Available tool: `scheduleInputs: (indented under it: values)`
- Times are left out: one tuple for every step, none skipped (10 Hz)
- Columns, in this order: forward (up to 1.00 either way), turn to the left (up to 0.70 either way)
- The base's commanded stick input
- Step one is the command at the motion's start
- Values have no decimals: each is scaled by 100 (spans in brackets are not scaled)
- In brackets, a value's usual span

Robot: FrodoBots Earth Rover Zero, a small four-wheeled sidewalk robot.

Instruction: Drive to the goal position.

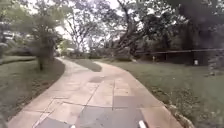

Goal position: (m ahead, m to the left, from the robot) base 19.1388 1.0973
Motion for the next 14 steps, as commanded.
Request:
scheduleInputs:
  values:
    - [100, 1]
    - [100, 2]
    - [100, 2]
    - [100, 0]
    - [100, 0]
    - [100, 0]
    - [100, 0]
    - [100, 0]
    - [100, 0]
    - [100, 0]
    - [100, 0]
    - [100, -2]
    - [100, -4]
    - [100, -39]
